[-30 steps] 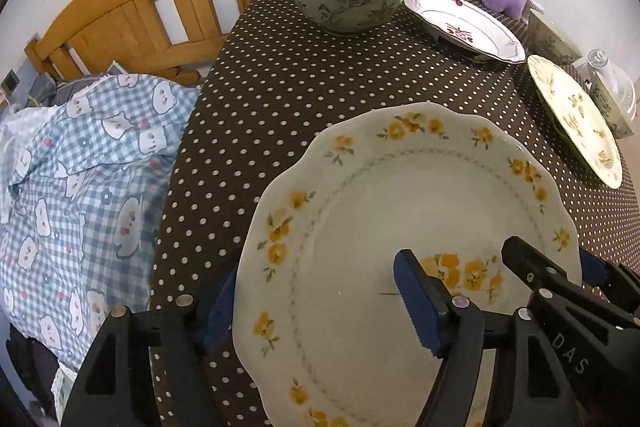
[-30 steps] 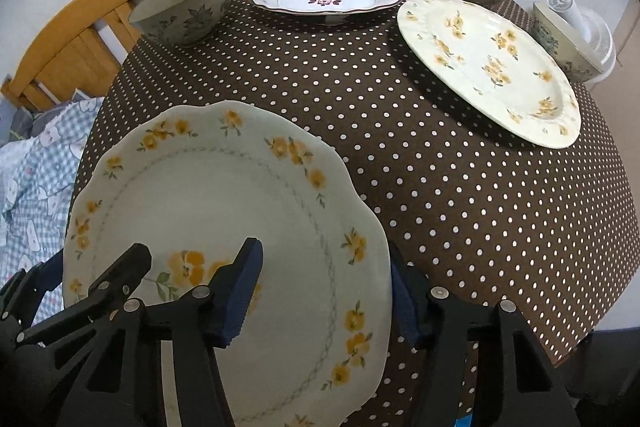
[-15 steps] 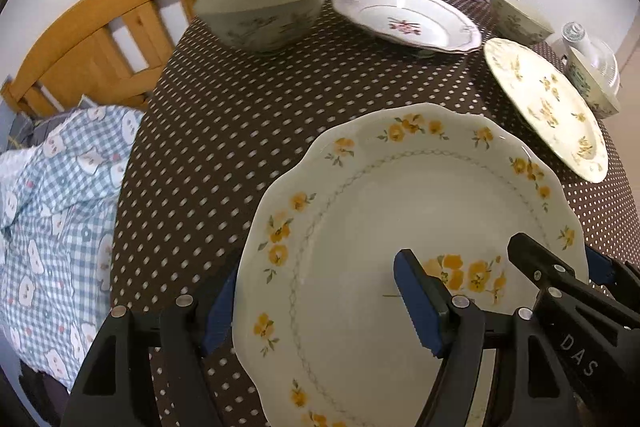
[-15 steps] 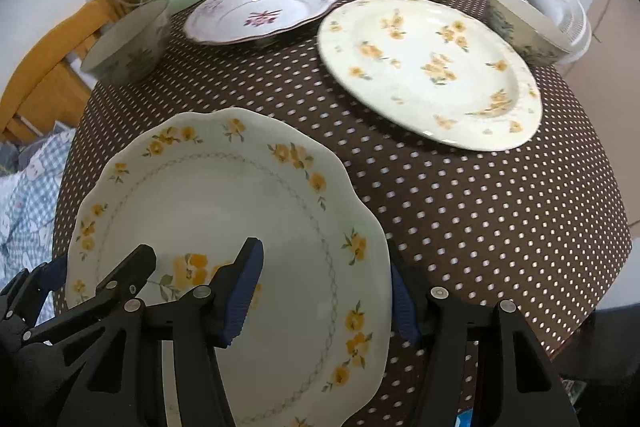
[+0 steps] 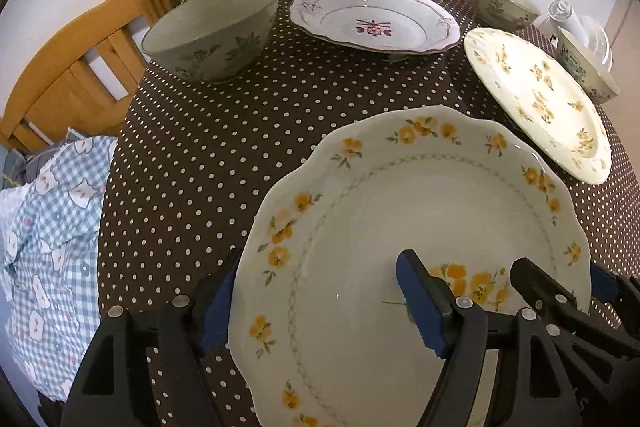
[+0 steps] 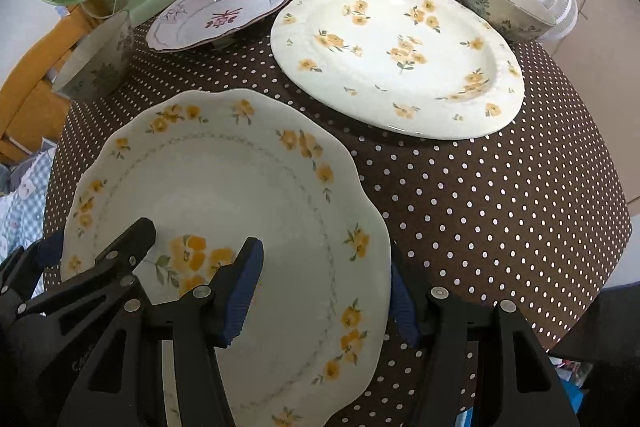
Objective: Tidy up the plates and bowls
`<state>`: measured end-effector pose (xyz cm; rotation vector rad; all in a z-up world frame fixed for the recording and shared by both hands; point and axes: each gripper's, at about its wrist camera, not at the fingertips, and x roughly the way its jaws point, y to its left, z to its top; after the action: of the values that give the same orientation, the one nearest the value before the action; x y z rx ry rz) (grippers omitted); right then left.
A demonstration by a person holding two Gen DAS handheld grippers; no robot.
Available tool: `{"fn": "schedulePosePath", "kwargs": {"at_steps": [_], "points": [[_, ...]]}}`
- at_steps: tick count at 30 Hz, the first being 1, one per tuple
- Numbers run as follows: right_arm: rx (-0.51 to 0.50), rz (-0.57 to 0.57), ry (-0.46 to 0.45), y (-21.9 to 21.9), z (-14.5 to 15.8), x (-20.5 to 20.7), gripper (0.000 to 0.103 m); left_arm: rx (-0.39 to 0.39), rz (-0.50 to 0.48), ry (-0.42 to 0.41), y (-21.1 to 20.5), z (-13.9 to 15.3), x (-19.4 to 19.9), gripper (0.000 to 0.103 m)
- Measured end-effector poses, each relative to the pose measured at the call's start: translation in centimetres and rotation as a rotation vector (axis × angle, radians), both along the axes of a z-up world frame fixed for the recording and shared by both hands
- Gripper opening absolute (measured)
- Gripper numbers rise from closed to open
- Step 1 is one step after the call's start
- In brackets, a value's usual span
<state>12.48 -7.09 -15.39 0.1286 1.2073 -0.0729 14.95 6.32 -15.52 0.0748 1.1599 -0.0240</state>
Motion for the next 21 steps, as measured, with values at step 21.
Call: {"fn": "schedulePosePath", "kwargs": {"at_steps": [21], "points": [[0.023, -0.024, -0.085, -1.7, 5.7, -0.9, 0.07, -0.06, -0.029, -0.051, 0.9, 5.3, -1.8, 0.096]]}}
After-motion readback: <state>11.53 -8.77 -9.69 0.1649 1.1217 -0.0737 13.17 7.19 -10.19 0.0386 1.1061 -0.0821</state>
